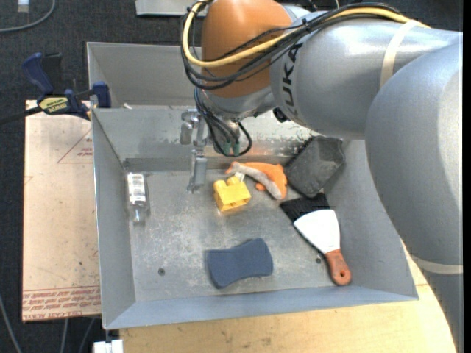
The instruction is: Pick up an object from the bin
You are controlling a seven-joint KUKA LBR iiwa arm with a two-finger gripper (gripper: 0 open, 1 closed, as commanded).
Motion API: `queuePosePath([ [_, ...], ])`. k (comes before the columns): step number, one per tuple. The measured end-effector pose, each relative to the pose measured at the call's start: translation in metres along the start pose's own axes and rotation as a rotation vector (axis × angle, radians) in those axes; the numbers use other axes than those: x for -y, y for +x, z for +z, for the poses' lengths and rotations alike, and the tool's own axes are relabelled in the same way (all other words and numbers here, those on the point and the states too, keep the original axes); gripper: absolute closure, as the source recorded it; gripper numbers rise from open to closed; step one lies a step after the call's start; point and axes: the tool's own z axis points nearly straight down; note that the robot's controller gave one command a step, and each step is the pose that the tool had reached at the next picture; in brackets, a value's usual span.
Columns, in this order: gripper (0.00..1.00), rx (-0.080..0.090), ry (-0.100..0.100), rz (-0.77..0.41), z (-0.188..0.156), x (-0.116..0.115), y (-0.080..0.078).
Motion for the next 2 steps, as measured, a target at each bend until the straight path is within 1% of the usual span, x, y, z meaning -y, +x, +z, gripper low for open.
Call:
queuePosePath([
  [1,0.0,0.007,-0.001,0.002,-0.005,0.001,-0.001],
  [2,0.0,0.008,-0.004,0.026,0.024,0.036,0.018],
])
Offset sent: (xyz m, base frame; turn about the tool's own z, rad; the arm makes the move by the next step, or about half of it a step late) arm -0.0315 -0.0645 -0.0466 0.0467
